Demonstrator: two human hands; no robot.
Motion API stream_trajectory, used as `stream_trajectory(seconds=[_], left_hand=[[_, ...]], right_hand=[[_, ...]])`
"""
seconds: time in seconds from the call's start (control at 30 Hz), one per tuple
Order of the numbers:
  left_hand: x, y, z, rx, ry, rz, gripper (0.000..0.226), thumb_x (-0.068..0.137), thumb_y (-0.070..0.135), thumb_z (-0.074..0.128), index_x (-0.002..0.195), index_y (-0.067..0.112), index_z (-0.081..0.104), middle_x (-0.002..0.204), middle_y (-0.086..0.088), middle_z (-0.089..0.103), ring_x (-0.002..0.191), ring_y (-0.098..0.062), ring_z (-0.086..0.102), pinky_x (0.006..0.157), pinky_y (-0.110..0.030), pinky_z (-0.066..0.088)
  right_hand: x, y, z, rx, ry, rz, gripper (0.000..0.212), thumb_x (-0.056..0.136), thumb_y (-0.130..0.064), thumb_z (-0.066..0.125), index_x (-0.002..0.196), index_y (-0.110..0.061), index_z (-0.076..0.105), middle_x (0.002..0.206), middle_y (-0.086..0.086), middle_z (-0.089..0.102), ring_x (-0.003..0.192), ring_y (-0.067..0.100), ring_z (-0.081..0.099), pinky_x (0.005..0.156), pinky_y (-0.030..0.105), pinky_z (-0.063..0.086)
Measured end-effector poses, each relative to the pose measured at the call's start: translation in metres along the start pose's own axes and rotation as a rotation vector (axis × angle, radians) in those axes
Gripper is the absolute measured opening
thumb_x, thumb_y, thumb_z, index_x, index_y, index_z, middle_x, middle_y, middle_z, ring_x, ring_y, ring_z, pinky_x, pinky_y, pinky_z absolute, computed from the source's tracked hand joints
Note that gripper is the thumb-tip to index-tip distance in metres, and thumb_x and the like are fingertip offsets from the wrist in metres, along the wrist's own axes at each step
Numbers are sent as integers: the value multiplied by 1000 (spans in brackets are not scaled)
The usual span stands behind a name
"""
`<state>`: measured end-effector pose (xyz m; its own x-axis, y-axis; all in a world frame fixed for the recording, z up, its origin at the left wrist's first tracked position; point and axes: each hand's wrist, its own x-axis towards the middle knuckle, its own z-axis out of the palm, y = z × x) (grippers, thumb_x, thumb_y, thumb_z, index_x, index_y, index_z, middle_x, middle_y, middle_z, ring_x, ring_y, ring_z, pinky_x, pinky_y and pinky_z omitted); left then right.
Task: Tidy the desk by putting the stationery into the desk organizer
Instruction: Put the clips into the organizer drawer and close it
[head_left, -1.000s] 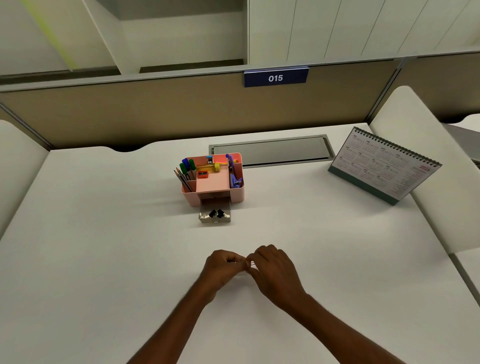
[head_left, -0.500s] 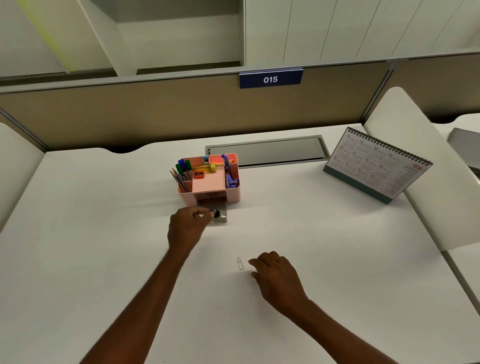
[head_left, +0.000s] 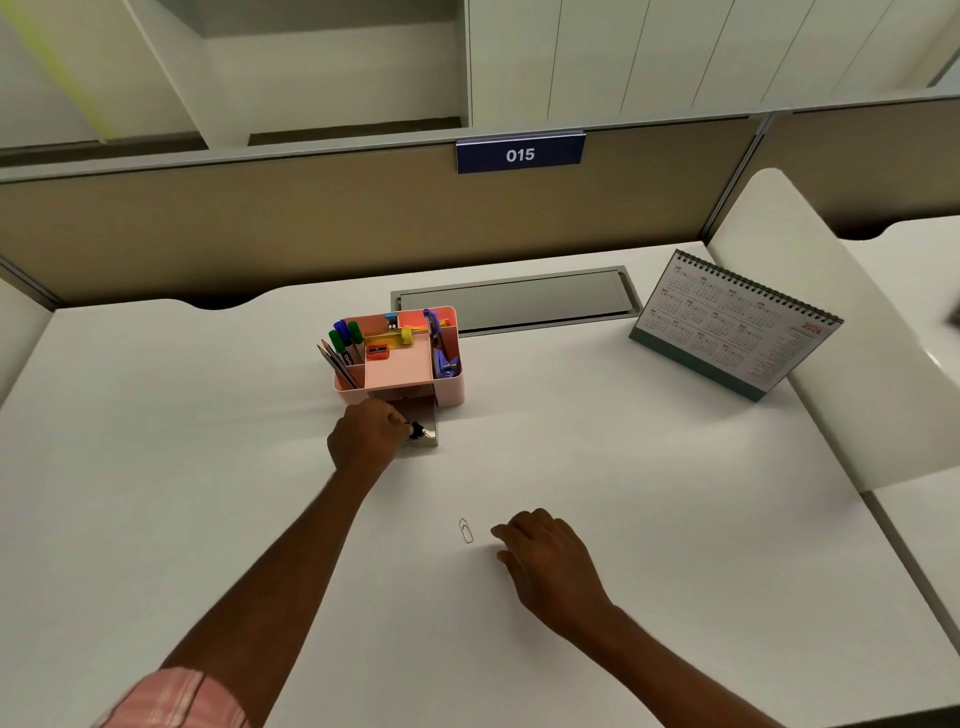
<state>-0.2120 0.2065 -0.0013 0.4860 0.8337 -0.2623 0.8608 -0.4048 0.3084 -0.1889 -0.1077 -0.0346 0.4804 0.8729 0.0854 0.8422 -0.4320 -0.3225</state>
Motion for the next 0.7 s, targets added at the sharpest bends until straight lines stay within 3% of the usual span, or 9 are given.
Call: stream_trajectory(seconds=[0.3,0.47,0.53,0.6,0.7], left_hand=[[2,5,2,48,-33,-20,21,89,38,76,95,18,76,80,0,69,75,-20,64,67,-30,54],[-39,8,-7,-107,133,38,11,96,33,65,94,23,68,87,3,68,79,-17,62,64,-28,48],[-61,5,-3,-147,161,61,9,97,32,62,93,26,66,89,5,69,79,-17,62,63,-26,44],[-76,-5,10,-156,145,125,10,96,33,61,98,27,69,97,5,69,89,-19,65,69,-28,48],[-86,-25,32,-162,73,232,29,94,35,68,120,23,71,124,2,69,118,-21,62,92,-37,52]], right_hand=[[3,5,4,10,1,13,26,89,-27,68,115,-26,67,101,-9,64,90,19,60,68,31,49],[2,9,7,30,24,81,27,91,-33,67,117,-26,67,109,-8,62,97,20,62,72,30,50],[-3,15,9,38,46,149,40,92,-46,66,126,-24,64,124,-5,60,111,20,60,82,31,51],[-9,23,15,21,21,205,66,93,-66,56,141,-20,55,146,0,51,133,23,50,103,36,46],[-19,31,24,-41,-44,184,94,93,-82,39,159,-15,35,169,5,25,156,24,23,122,43,26]])
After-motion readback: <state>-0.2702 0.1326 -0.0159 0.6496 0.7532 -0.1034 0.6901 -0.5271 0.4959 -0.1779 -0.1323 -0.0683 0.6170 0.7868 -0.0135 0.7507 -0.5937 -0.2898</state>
